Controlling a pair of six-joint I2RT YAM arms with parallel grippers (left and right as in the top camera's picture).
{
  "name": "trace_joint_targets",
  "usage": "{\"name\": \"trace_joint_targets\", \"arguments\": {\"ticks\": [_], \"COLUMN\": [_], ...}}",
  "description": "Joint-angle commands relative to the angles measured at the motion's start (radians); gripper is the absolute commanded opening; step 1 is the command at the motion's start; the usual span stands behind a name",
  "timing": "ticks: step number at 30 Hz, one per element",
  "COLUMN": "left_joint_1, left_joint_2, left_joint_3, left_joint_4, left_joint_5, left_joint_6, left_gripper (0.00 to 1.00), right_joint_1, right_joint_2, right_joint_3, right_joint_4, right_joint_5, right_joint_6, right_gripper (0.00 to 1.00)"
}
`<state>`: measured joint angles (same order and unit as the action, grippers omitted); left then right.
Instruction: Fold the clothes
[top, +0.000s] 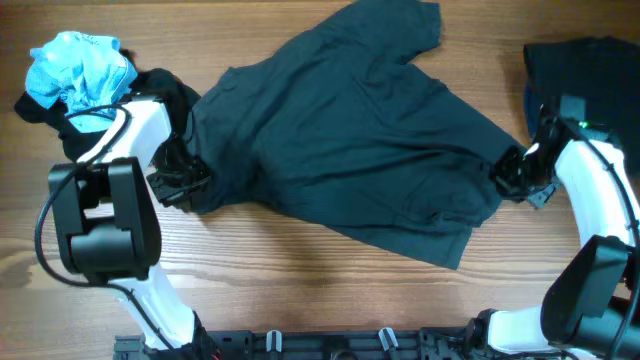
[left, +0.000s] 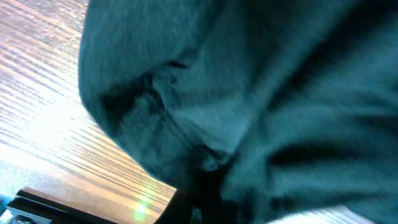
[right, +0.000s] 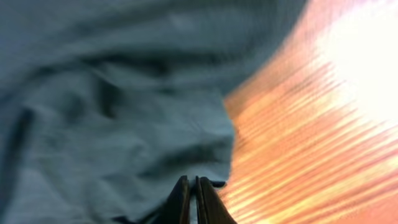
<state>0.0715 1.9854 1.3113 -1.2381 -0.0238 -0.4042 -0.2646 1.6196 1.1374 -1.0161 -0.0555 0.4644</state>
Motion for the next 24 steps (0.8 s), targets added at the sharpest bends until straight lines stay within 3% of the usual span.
{"name": "trace_joint_targets", "arguments": {"ticks": [1, 2, 5, 9, 16, 21, 24], "left_joint_1": [0.004, 0.004, 0.004, 0.005, 0.005, 0.005, 0.005], "left_joint_2": [-0.149, -0.194, -0.340, -0.472, -0.543, -0.542, -0.542], "left_joint_3": [0.011, 0.021, 0.048, 0.069, 0.083, 0.083, 0.083], "left_joint_4": [0.006, 0.015, 0.075, 0.153, 0.229, 0.250, 0.256], "left_joint_5": [0.044, 0.051, 0.124, 0.129, 0.128, 0.127, 0.124], "left_joint_6": [0.037, 0.040, 0.096, 0.095, 0.106, 0.106, 0.106], "left_gripper": [0.04, 0.10, 0.54, 0.79, 0.81, 0.80, 0.80], "right_joint_1": [0.003, 0.004, 0.018, 0.043, 0.048, 0.076, 0.078], "right_joint_2": [0.011, 0.011, 0.019, 0.119, 0.292, 0.333, 0.372], "right_joint_3": [0.142, 0.165, 0.177, 0.177, 0.177, 0.177, 0.177], "right_joint_4": [0.006, 0.021, 0.077, 0.080, 0.091, 0.169, 0.198], "right_joint_5": [-0.035, -0.035, -0.042, -0.069, -0.137, -0.063, -0.040], "right_joint_6": [-0.109, -0.130, -0.177, -0.207, -0.229, -0.228, -0.229], "right_gripper": [0.09, 0.13, 0.27, 0.34, 0.30, 0.32, 0.28]}}
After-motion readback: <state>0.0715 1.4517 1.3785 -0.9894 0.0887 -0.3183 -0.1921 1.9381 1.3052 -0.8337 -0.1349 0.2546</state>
